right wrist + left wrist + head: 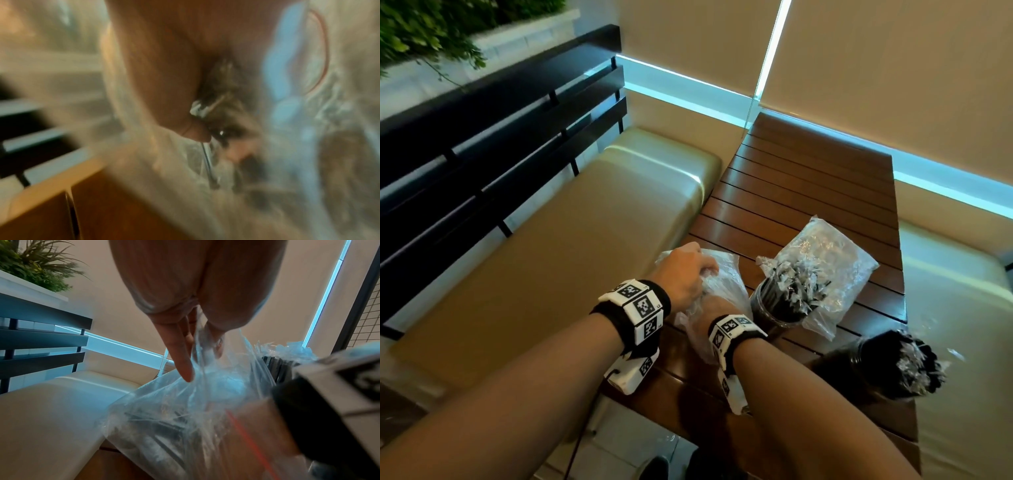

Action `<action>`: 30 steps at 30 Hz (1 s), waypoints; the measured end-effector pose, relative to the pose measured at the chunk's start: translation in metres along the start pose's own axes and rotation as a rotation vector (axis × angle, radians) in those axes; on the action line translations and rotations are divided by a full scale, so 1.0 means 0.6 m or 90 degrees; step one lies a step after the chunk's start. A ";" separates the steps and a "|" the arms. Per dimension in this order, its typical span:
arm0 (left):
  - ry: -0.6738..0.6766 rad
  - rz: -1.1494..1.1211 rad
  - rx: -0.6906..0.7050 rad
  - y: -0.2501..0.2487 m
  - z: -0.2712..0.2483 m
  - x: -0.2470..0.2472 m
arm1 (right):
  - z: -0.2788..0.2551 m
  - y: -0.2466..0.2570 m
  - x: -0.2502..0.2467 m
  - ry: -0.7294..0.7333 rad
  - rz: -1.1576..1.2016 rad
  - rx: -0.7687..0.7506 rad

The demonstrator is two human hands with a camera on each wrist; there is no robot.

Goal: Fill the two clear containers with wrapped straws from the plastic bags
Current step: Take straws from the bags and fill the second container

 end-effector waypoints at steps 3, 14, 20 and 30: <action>-0.018 0.008 -0.025 0.018 0.011 0.005 | 0.007 -0.014 -0.015 0.100 0.063 -0.012; 0.009 0.115 -0.035 0.004 0.070 0.016 | -0.118 -0.086 -0.148 -0.006 -0.083 0.007; 0.037 0.152 -0.084 0.008 0.091 0.021 | -0.239 -0.154 -0.217 -0.051 -0.143 0.020; 0.209 0.198 -0.010 -0.089 0.030 -0.007 | -0.213 -0.197 -0.224 -0.364 0.157 0.069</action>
Point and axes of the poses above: each hand's wrist, its own z-axis towards the middle knuckle, its own x-axis out of the palm, y = z × x, the point moved 3 cm from there along z, towards the middle knuckle, and after that the axes turned 3 degrees about y, right-handed, at the moved point
